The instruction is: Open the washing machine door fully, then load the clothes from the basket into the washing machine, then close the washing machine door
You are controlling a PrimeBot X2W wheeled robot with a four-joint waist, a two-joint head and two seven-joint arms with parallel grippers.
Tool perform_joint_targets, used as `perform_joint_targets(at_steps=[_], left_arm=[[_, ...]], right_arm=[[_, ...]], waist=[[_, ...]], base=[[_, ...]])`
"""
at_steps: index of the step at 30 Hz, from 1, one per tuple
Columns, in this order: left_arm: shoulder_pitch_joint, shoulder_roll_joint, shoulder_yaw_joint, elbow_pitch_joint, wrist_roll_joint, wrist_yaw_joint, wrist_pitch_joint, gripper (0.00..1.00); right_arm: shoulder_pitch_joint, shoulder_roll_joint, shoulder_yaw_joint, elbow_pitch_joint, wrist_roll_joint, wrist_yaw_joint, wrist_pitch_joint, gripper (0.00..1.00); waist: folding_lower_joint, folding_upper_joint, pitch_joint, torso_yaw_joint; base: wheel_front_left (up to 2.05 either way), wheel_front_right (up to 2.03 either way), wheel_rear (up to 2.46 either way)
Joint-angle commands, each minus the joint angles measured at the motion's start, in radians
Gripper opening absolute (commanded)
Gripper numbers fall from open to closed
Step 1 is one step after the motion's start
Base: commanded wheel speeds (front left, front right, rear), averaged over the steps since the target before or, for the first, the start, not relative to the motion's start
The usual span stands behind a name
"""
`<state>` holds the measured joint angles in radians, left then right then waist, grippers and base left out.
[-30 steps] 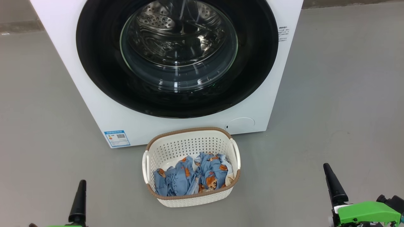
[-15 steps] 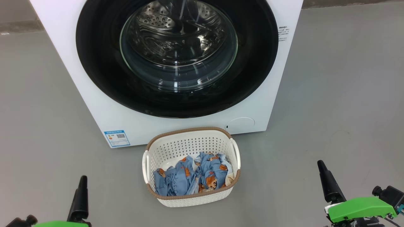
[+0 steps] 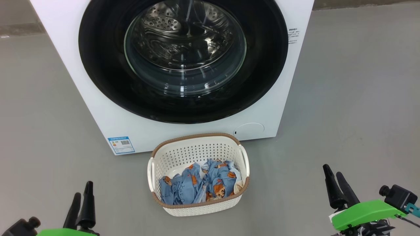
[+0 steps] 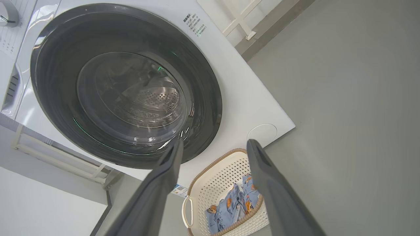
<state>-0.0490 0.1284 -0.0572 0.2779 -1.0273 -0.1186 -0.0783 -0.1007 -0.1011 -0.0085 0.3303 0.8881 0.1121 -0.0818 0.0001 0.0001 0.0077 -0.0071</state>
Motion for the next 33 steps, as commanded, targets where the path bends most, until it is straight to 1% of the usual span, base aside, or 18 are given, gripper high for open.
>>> perform_joint_targets(at_steps=[1, 13, 14, 18, 33], left_arm=[[-0.033, 0.030, 0.016, -0.031, 0.030, -0.007, -0.013, 1.00], [-0.019, 0.038, 0.032, -0.055, 0.214, -0.008, -0.048, 1.00], [-0.015, 0.038, 0.040, -0.055, 0.260, -0.008, -0.057, 1.00], [-0.015, 0.044, 0.044, -0.054, 0.322, -0.008, -0.069, 1.00], [-0.020, 0.068, 0.033, -0.054, 0.472, -0.010, -0.111, 1.00]], right_arm=[[-0.049, -0.015, 0.020, -0.023, -0.034, 0.010, -0.012, 1.00], [-0.064, -0.016, 0.028, -0.024, -0.218, 0.012, -0.047, 1.00], [-0.065, -0.014, 0.028, -0.021, -0.261, 0.012, -0.055, 1.00], [-0.071, -0.012, 0.028, -0.016, -0.317, 0.013, -0.067, 1.00], [-0.090, -0.010, 0.028, -0.005, -0.485, 0.015, -0.108, 1.00]], waist=[[-0.0001, -0.0001, 0.000, -0.001], [-0.0001, -0.0001, -0.005, 0.001], [-0.0001, -0.0001, -0.008, 0.002], [-0.0001, -0.0001, -0.009, 0.001], [-0.0001, -0.0001, -0.012, 0.000]], base=[[0.00, 0.00, 0.00], [0.00, 0.00, 0.00], [0.00, 0.00, 0.00], [0.00, 0.00, 0.00], [0.00, 0.00, 0.00]])
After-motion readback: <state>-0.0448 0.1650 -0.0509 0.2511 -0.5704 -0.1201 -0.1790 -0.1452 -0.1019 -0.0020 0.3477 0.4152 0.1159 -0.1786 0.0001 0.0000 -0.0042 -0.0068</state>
